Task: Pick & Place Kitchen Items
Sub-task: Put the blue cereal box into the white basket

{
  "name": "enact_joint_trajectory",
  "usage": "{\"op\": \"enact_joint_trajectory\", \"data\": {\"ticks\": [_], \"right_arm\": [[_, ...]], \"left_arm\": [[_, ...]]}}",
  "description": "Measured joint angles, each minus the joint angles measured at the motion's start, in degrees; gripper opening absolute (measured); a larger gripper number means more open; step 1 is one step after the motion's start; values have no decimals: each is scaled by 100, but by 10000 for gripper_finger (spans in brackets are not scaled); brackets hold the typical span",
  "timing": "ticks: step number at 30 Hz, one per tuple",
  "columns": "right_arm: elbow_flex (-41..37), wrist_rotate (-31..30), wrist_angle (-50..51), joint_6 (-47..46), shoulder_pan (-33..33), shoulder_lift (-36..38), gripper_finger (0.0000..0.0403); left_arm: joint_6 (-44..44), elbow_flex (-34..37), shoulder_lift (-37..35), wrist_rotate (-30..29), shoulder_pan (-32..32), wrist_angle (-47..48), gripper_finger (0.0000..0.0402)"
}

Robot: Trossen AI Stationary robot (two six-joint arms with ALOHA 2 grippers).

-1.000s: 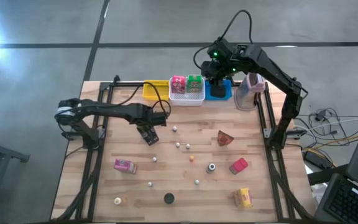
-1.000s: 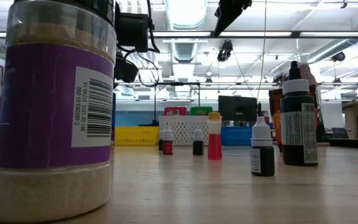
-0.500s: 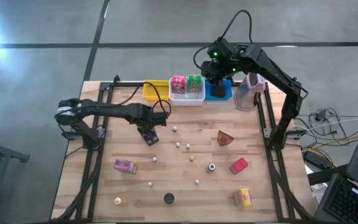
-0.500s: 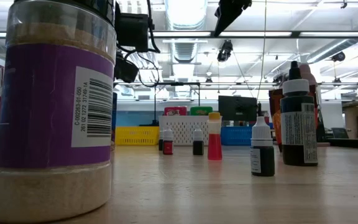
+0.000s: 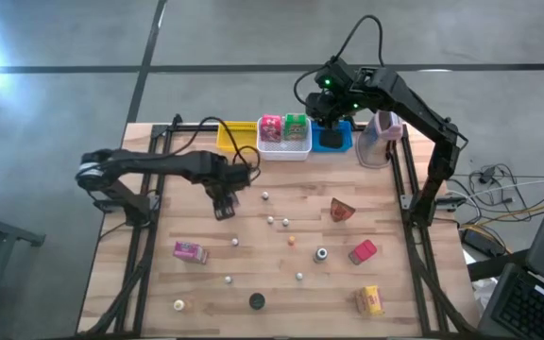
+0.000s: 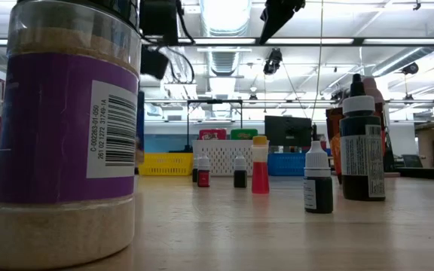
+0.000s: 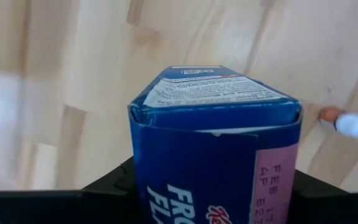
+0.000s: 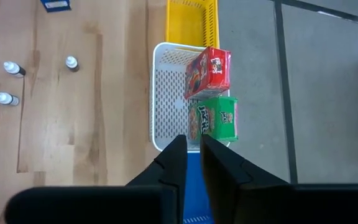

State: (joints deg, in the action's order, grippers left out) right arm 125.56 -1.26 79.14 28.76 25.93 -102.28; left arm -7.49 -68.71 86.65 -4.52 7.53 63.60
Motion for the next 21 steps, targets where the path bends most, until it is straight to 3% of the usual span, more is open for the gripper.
{"op": "enact_joint_trajectory", "data": {"ticks": [9, 14, 17, 21], "right_arm": [[0, 957, 349, -89, 281, 30, 67], [0, 1633, 361, -280, 536, 66, 69], [-26, 2058, 365, -323, 617, 66, 59], [-237, 2127, 167, -282, 551, 100, 40]], "left_arm": [[2541, -807, -175, -695, 0, 309, 198], [3963, -1318, -177, -1441, 0, 308, 193], [4036, -1644, -177, -1855, 7, 283, 189], [3296, -2011, -177, -1787, 158, 123, 181]]}}
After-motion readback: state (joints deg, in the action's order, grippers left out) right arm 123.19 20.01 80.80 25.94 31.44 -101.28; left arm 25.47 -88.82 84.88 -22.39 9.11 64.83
